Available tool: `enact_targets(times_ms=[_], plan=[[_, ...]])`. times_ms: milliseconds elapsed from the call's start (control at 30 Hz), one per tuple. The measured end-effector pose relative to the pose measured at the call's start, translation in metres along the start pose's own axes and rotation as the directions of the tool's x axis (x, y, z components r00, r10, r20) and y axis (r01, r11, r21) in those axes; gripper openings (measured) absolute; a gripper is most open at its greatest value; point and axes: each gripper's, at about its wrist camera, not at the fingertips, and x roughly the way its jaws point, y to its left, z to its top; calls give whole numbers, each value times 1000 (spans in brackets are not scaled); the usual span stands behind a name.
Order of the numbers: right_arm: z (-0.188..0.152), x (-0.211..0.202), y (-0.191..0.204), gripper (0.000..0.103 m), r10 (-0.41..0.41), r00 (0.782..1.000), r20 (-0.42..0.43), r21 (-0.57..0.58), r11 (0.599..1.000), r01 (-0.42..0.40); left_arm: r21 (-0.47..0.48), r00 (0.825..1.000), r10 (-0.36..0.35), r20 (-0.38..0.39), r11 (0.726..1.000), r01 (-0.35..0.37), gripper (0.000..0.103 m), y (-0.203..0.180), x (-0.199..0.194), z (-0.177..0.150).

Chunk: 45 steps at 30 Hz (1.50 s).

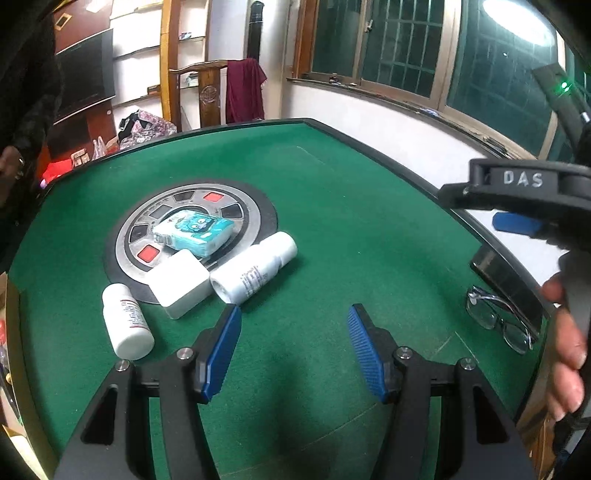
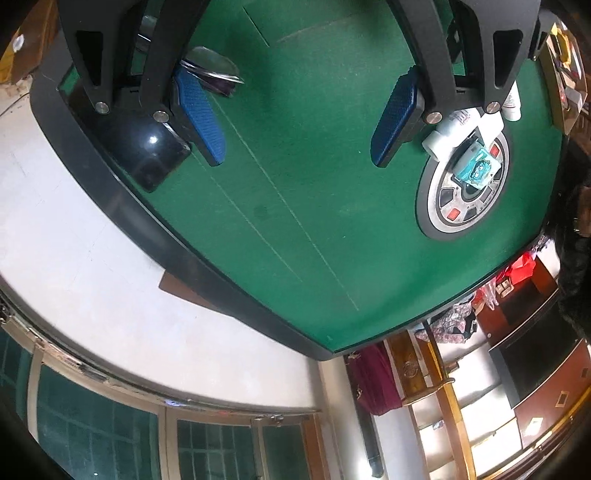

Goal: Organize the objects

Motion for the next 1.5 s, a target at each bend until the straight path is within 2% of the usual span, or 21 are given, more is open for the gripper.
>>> enact_targets(times_ms=[267, 333, 500, 600, 700, 767, 867, 967, 1033, 1100, 1133, 1267, 1433, 1500], plan=[[-23, 2, -26, 85, 35, 998, -59, 26, 999, -34, 28, 998, -47, -41, 998, 48, 59, -7, 8, -5], [-31, 5, -26, 85, 61, 996, -68, 14, 998, -60, 11, 995, -78, -57, 997, 79, 59, -4, 13, -5], [-40, 10, -16, 85, 108, 991, -83, -51, 992, -112, -68, 990, -103, -92, 993, 97, 58, 23, 27, 0], [-42, 12, -14, 85, 163, 982, -96, -55, 984, -169, -110, 994, -80, -77, 991, 72, 50, 45, 27, 7], [-45, 11, -7, 85, 211, 972, -102, -72, 973, -219, -168, 999, -29, -37, 986, 23, 49, 77, 17, 16], [-47, 11, 0, 85, 236, 965, -110, -91, 965, -246, -231, 999, 25, -29, 972, -31, 49, 102, 12, 20], [-50, 13, 15, 85, 250, 960, -124, -119, 957, -264, -346, 992, 95, -82, 931, -118, 49, 135, 16, 14], [-49, 19, 31, 85, 284, 946, -156, -119, 945, -304, -402, 987, 83, -137, 906, -132, 49, 149, 29, 9], [-49, 24, 41, 85, 295, 940, -171, -117, 941, -316, -394, 982, 103, -159, 905, -158, 49, 150, 37, 8], [-49, 30, 54, 85, 296, 936, -190, -105, 942, -319, -364, 975, 134, -178, 912, -191, 45, 148, 46, 8], [-48, 32, 59, 85, 303, 932, -199, -97, 940, -326, -330, 971, 166, -174, 919, -216, 43, 144, 48, 9], [-45, 53, 85, 85, 308, 918, -251, -51, 943, -330, -260, 960, 221, -170, 930, -260, 35, 135, 52, 7], [-40, 81, 105, 85, 268, 910, -317, 15, 961, -278, -206, 950, 270, -157, 932, -299, 35, 125, 54, 7], [-37, 88, 112, 85, 242, 915, -322, 23, 969, -248, -197, 950, 271, -155, 934, -298, 35, 123, 55, 8]])
